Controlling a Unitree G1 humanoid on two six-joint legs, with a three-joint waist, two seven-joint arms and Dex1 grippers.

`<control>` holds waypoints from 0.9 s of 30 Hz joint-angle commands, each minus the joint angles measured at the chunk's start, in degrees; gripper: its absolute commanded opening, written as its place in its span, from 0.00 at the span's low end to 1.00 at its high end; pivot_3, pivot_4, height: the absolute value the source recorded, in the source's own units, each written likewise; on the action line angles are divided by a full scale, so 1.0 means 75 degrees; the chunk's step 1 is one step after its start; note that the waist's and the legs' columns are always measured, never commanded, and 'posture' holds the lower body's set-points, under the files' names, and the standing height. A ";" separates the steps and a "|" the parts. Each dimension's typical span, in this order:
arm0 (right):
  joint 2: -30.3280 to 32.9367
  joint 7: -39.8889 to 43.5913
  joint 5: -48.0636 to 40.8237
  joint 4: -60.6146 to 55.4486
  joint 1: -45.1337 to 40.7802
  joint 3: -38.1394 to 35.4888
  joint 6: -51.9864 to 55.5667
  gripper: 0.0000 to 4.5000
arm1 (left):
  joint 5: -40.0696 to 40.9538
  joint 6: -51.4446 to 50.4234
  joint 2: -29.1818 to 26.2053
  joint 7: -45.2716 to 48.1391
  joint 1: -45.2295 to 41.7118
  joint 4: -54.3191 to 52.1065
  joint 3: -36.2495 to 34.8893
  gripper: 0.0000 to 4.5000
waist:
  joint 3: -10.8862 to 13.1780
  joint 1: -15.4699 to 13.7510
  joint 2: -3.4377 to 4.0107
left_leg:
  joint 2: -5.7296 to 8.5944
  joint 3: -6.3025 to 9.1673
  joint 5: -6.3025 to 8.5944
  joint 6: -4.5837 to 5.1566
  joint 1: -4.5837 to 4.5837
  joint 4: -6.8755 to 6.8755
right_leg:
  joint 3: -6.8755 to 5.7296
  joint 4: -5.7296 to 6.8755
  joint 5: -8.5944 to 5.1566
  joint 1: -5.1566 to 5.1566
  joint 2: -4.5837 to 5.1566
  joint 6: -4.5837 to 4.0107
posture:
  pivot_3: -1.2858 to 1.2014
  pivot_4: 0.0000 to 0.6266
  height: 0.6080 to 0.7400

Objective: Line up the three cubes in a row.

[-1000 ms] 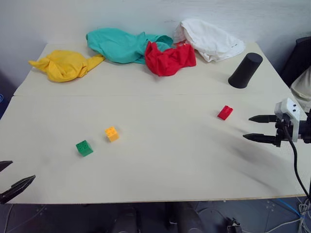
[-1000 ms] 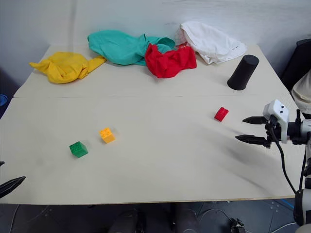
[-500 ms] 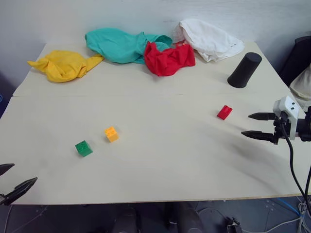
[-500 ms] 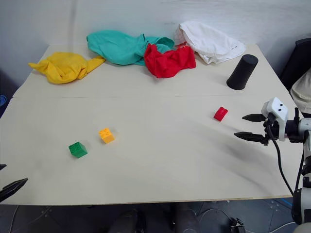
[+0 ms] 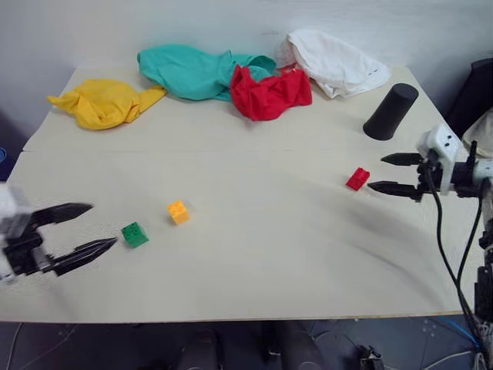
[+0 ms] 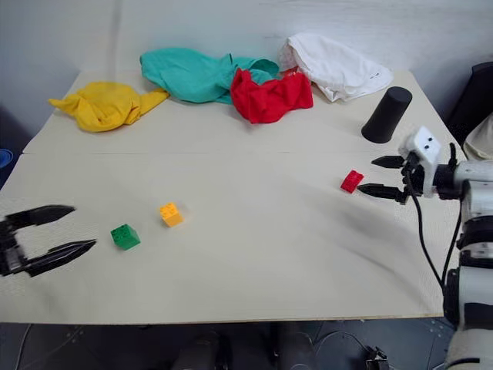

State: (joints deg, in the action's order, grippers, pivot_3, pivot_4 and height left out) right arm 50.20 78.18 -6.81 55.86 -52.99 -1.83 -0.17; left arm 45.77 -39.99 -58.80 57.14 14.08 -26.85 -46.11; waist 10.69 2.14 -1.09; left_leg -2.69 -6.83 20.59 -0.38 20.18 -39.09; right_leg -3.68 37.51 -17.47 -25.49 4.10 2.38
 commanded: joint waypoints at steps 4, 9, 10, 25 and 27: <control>-0.0435 -0.0737 0.0571 0.1438 -0.0972 0.0137 -0.0352 1.00 | 0.1165 -0.0496 -0.0895 0.0261 -0.1718 -0.0966 0.1900 1.00 | 0.0007 0.0071 0.0011 | 0.0005 -0.0006 -0.0006 0.0000 0.0001 -0.0005 | 0.0006 0.0002 0.0001 0.0000 -0.0004 0.0001 | 0.52 0.24 1.00; -0.0787 -0.1323 0.0849 0.2003 -0.1287 0.0148 -0.0250 1.00 | 0.1520 -0.0588 -0.0899 0.0135 -0.3245 -0.0840 0.2977 1.00 | 0.0009 0.0148 0.0013 | -0.0001 -0.0006 -0.0017 -0.0014 -0.0001 -0.0011 | 0.0011 0.0013 0.0000 -0.0001 -0.0025 0.0000 | 0.52 0.24 1.00; -0.0834 -0.1423 0.0921 0.2073 -0.1302 0.0168 -0.0268 1.00 | 0.1600 -0.0643 -0.0880 0.0095 -0.3521 -0.0795 0.3113 1.00 | 0.0009 0.0149 0.0013 | -0.0002 -0.0007 -0.0019 -0.0015 -0.0002 -0.0014 | 0.0015 0.0015 0.0000 -0.0001 -0.0029 0.0001 | 0.52 0.24 1.00; -0.1229 -0.1285 0.1388 0.2389 -0.1375 0.0189 -0.0411 0.43 | 0.1514 -0.0738 -0.0796 0.0159 -0.5011 -0.0407 0.3959 1.00 | 0.0009 0.0135 0.0013 | -0.0007 -0.0007 -0.0023 -0.0024 -0.0005 -0.0016 | 0.0031 0.0025 0.0000 -0.0001 -0.0052 0.0001 | 0.52 0.24 1.00; -0.1216 -0.1020 0.1308 0.2330 -0.1366 0.0125 -0.0454 0.32 | 0.1447 -0.0692 -0.0765 0.0178 -0.4991 -0.0373 0.4005 1.00 | 0.0009 0.0138 0.0013 | -0.0008 -0.0007 -0.0023 -0.0025 -0.0006 -0.0016 | 0.0034 0.0025 0.0000 -0.0001 -0.0056 0.0001 | 0.52 0.24 1.00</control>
State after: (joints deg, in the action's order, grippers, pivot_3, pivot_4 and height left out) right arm 40.62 68.79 3.56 74.37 -62.46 -0.18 -2.50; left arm 57.48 -46.14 -64.83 58.16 -22.48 -30.19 -15.47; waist 10.75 3.17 -1.00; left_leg -2.75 -6.89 20.41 -0.57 20.14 -39.21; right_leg -3.41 37.69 -17.46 -25.50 3.67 2.39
